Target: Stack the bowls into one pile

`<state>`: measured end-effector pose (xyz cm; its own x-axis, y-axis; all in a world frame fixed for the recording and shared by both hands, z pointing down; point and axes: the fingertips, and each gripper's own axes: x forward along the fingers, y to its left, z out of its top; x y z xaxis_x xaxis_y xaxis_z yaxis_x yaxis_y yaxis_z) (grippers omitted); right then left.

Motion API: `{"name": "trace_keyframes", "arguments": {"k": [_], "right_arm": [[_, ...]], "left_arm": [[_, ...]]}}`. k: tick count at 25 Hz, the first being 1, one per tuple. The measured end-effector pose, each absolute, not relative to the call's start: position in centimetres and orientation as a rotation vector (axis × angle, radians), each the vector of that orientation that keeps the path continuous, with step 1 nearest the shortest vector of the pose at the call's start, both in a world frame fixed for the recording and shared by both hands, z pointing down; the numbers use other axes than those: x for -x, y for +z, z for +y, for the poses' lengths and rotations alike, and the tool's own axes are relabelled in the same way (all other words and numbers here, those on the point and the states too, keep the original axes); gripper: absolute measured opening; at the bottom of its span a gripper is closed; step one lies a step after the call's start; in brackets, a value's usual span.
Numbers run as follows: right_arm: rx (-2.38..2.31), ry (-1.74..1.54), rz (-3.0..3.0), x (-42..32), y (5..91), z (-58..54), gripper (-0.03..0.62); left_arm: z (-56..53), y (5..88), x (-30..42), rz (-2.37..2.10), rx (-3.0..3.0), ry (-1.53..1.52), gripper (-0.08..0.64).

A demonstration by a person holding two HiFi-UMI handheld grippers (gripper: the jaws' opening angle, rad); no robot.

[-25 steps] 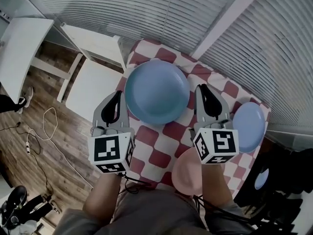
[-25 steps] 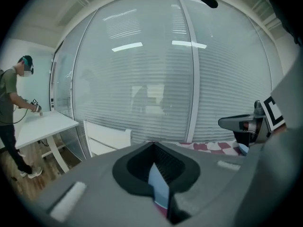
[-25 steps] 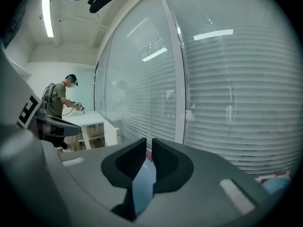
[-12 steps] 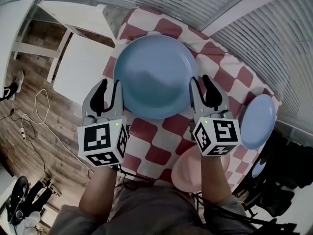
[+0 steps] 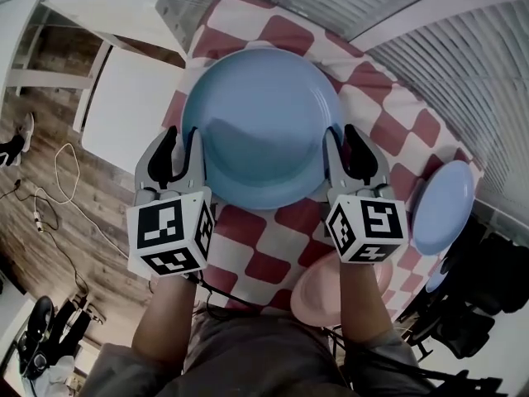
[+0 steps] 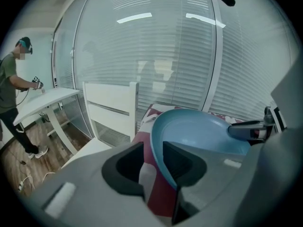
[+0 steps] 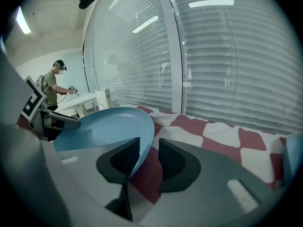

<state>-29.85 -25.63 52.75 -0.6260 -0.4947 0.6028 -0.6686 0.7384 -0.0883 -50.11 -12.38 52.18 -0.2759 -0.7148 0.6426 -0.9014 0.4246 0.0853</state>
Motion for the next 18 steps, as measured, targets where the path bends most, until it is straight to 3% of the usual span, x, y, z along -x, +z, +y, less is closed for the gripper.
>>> {"name": "trace_keyframes", "arguments": {"k": [9,18], "right_arm": [[-0.85,0.396,-2.355,30.01,53.04,-25.5,0.146],[-0.849,0.41,-2.345,30.14,53.14,-25.39,0.101]], "left_arm": [[-12.95,53.21,50.33,-2.06,-1.343,0.419,0.119],[-13.36,52.6,50.29,-2.056,-1.372,0.486,0.051]]}}
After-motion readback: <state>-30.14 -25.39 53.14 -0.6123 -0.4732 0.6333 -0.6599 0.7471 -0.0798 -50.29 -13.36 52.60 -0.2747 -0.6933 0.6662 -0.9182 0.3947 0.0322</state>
